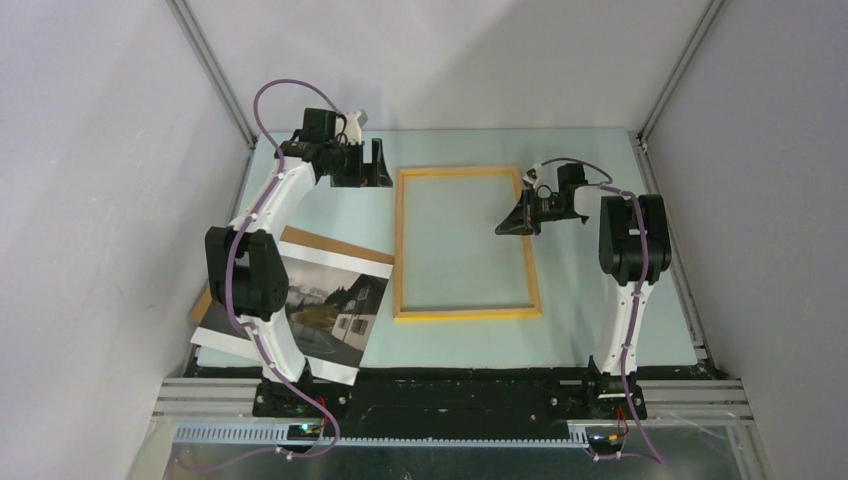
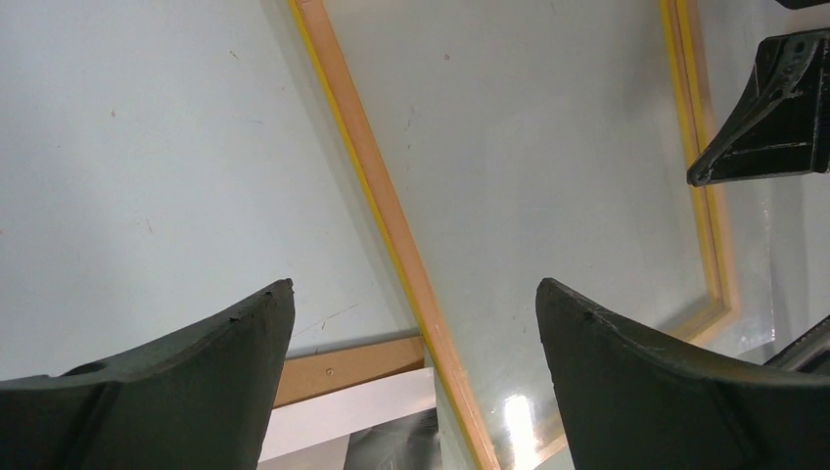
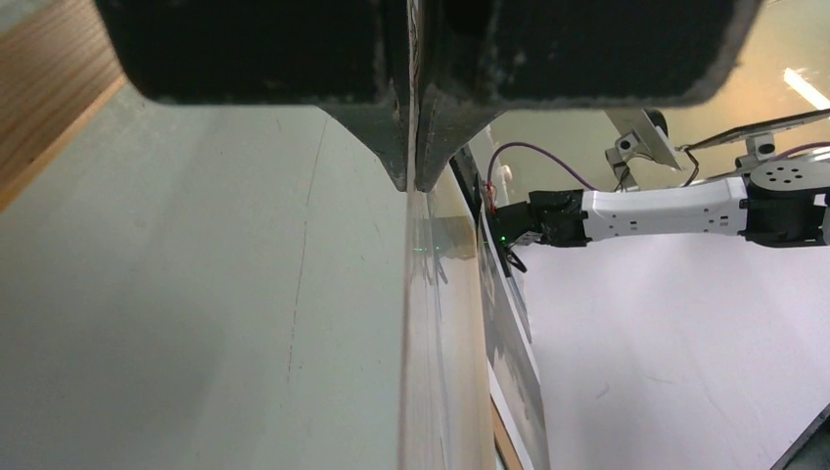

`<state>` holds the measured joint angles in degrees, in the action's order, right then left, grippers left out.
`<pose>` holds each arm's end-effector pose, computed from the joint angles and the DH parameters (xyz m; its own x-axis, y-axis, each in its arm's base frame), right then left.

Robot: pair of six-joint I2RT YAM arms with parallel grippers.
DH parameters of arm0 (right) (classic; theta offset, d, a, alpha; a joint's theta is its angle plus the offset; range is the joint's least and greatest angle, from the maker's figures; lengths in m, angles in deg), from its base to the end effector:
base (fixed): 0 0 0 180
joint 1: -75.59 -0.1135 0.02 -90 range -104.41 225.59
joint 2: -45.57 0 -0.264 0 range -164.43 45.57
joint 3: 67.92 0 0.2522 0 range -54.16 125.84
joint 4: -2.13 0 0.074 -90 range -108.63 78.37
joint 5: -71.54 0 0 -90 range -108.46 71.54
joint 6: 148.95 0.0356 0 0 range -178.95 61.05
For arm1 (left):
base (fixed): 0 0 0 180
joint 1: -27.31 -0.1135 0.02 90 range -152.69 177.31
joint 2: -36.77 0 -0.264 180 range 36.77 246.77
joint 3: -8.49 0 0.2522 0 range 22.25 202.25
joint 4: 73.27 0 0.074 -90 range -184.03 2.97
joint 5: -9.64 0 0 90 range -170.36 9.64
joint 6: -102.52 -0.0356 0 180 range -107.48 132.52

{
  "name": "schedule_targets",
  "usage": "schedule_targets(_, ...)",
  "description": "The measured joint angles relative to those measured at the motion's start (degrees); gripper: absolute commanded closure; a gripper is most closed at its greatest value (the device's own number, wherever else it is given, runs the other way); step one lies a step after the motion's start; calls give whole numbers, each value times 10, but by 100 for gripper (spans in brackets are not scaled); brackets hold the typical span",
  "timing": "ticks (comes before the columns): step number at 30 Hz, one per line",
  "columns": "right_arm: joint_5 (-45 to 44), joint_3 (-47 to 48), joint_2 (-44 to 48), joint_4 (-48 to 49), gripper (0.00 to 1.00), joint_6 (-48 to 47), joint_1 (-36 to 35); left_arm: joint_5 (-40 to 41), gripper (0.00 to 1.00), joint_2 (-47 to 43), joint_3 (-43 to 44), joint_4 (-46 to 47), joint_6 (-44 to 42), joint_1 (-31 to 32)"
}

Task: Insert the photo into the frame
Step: Place the photo frame item in the photo frame.

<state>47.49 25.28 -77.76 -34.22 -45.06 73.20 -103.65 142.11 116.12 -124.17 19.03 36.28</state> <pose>0.4168 0.0499 0.1263 -0.9808 0.0570 -0.1864 -0.1500 0.3897 0.9086 0.4051 -0.0782 0.2981 -0.7818 0.0180 -0.6233 0.3148 0.8742 -0.3697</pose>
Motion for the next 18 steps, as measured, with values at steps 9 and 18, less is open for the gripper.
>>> schedule_targets(9, -11, -19, 0, 28, 100, 1, 3, -10, 4, 0, 0, 3, 2, 0)
schedule_targets(18, -23, -30, 1, 44, 100, 4, 4, -14, 4, 0, 0, 7, 10, 0)
